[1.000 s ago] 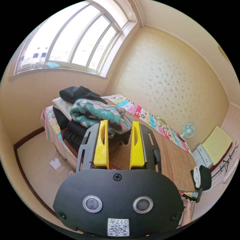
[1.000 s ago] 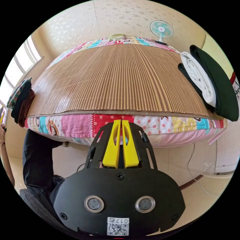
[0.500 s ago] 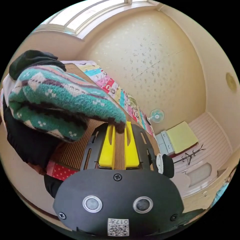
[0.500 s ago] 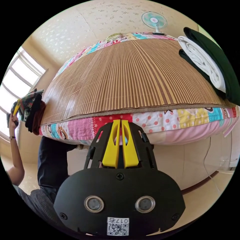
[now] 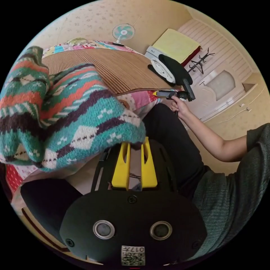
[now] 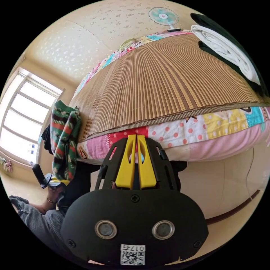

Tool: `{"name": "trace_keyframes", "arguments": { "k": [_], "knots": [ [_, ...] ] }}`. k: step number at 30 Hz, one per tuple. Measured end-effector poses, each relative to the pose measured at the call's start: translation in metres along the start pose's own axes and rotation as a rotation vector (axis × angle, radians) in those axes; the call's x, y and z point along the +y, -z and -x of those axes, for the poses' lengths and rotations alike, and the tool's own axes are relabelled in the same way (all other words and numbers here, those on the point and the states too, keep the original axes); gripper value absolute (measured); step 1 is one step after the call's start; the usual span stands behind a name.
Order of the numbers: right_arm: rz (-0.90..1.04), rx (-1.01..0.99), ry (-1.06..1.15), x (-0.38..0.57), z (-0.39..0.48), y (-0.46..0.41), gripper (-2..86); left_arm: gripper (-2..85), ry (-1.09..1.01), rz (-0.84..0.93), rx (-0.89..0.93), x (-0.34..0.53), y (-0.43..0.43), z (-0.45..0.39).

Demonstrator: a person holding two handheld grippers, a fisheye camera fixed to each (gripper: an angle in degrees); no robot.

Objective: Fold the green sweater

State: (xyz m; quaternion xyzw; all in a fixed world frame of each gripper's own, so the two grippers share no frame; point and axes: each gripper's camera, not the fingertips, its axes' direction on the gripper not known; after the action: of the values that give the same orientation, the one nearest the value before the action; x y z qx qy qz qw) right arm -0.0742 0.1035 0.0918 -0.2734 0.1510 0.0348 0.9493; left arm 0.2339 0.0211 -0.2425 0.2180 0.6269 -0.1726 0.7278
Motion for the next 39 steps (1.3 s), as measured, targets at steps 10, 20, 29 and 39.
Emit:
{"name": "trace_keyframes", "arguments": {
  "k": [10,20,29,39],
  "knots": [
    [-0.061,-0.648,-0.01,0.026,0.029,-0.029,11.5,6.1,-0.109,-0.119,0.125,0.002,0.058,-0.022],
    [-0.478,-0.626,0.306,0.101,0.083,0.03,2.3,8.0,0.13,-0.508,0.359,0.043,0.165,0.045],
    [-0.242,-0.428,0.034,0.08,0.035,-0.037,12.3,6.5,0.075,-0.393,0.228,0.006,0.167,0.036],
    [-0.2,-0.38,0.126,0.107,0.011,-0.065,8.4,2.4,0.002,-0.112,0.706,-0.028,0.14,0.071]
  ]
}}
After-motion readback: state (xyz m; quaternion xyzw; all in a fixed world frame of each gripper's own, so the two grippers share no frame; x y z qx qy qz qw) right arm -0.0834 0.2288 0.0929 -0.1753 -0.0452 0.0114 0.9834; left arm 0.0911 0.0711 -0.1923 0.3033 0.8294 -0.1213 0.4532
